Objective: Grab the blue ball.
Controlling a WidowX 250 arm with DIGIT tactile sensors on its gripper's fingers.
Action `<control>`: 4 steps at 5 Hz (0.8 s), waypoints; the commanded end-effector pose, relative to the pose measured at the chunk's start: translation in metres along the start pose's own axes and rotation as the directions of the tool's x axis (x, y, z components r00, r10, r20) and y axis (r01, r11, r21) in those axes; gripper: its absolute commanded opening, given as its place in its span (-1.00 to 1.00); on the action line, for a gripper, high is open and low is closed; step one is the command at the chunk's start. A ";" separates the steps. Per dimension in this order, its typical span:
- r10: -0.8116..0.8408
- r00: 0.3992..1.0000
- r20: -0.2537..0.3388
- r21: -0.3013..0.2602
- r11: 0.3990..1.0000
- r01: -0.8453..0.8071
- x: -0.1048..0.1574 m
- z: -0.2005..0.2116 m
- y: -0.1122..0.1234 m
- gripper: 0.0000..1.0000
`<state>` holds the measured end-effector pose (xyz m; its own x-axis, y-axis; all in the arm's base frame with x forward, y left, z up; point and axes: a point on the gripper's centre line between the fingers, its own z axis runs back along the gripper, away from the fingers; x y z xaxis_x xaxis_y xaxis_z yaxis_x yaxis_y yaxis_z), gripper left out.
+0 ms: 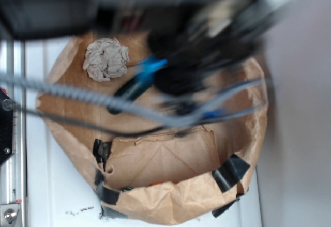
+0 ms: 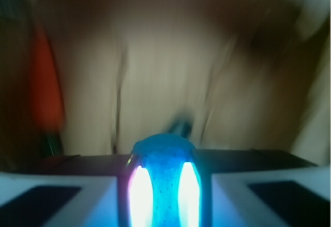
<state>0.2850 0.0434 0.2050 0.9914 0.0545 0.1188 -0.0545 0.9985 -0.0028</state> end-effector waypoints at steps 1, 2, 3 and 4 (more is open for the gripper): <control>0.035 0.993 0.117 -0.046 0.999 -0.030 0.013 0.027 -0.011 -1.00; 0.028 0.992 0.122 -0.039 0.999 -0.023 0.008 0.024 -0.012 -1.00; 0.028 0.993 0.112 -0.018 0.999 -0.026 0.004 0.019 -0.015 -1.00; 0.006 0.995 0.101 0.062 0.998 -0.012 -0.004 0.007 -0.025 -1.00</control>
